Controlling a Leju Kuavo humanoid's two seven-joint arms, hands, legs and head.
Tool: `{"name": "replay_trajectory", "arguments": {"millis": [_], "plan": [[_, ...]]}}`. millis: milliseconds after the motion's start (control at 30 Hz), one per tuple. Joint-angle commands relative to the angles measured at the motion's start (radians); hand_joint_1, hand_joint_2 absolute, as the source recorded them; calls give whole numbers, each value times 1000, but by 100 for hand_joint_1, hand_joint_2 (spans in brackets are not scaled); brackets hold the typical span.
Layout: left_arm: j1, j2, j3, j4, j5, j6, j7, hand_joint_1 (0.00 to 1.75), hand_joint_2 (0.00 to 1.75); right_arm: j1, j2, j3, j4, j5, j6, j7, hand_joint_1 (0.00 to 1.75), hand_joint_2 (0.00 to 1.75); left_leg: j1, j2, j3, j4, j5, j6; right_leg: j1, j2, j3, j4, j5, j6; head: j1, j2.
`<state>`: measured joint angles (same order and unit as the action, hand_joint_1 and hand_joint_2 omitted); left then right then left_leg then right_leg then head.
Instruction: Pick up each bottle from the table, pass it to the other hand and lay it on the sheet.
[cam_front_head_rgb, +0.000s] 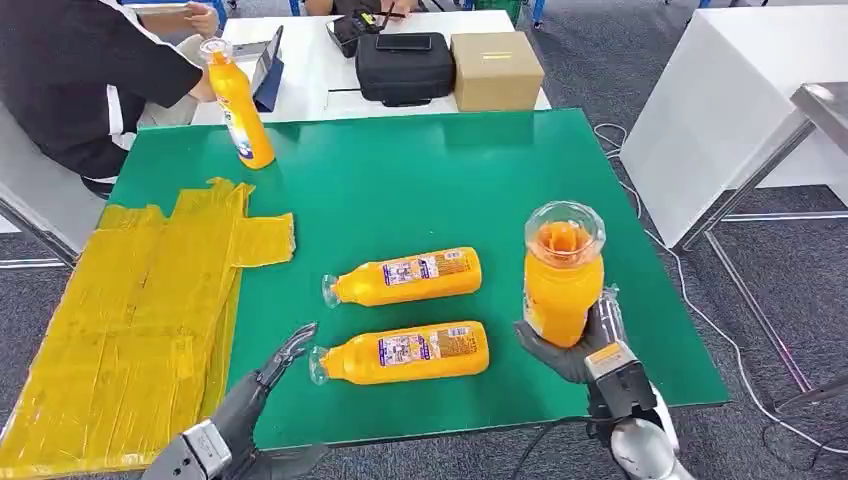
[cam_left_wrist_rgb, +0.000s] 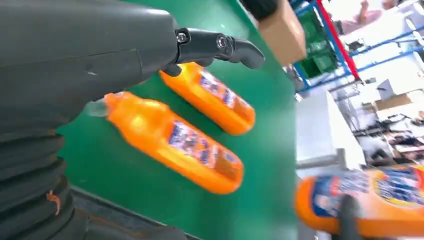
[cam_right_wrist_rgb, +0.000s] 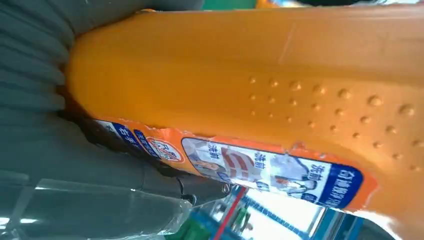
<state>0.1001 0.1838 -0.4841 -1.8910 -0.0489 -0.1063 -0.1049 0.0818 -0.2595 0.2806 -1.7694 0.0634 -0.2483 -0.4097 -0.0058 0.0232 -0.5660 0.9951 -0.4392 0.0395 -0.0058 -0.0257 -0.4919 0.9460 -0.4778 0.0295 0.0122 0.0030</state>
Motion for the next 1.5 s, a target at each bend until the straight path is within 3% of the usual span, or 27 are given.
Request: {"name": "replay_trajectory", "arguments": {"millis": [33, 233, 433, 600, 1200, 1233, 1500], "plan": [[-171, -37, -41, 52, 155, -75, 28, 0, 175, -121, 85, 217, 192, -20, 18, -26, 175, 175, 1, 0, 2, -1, 0, -2, 1, 3, 2, -2, 1, -1, 0, 0], [-185, -31, -116, 38, 143, -36, 7, 0, 175, -101, 101, 271, 188, -10, 31, -31, 175, 175, 1, -2, 3, -2, 0, -3, 1, 2, 3, -2, 0, -1, 0, 0], [-282, -24, -153, 66, 225, 42, 18, 0, 175, -238, 162, 341, 280, -27, 94, 18, 175, 175, 1, 1, 0, 0, 1, -3, 1, 5, -1, 1, 1, -1, 0, 0], [-228, -11, -164, 21, 217, 68, -2, 0, 175, -277, 134, 401, 320, -37, 117, 17, 175, 175, 1, 1, 0, -1, 2, -3, 0, 3, -1, 0, 1, -1, 0, 0], [-218, -33, -170, 3, 201, 64, -7, 0, 175, -290, 124, 435, 311, -66, 113, 22, 175, 175, 0, 0, -2, -1, 2, -3, 0, 3, -2, 1, 0, -1, 0, 0], [-255, -10, -174, 27, 177, 44, -4, 0, 175, -303, 131, 442, 317, -71, 110, 22, 175, 175, 0, 0, -2, 0, 2, -3, 0, 3, -2, 1, 0, 0, 0, 0], [-266, -55, -143, 67, 182, -59, 5, 0, 175, -336, 125, 493, 310, -128, 101, 65, 175, 175, 0, -1, -1, -1, 2, -4, 0, 3, -1, 1, 0, -1, 0, 0]]}}
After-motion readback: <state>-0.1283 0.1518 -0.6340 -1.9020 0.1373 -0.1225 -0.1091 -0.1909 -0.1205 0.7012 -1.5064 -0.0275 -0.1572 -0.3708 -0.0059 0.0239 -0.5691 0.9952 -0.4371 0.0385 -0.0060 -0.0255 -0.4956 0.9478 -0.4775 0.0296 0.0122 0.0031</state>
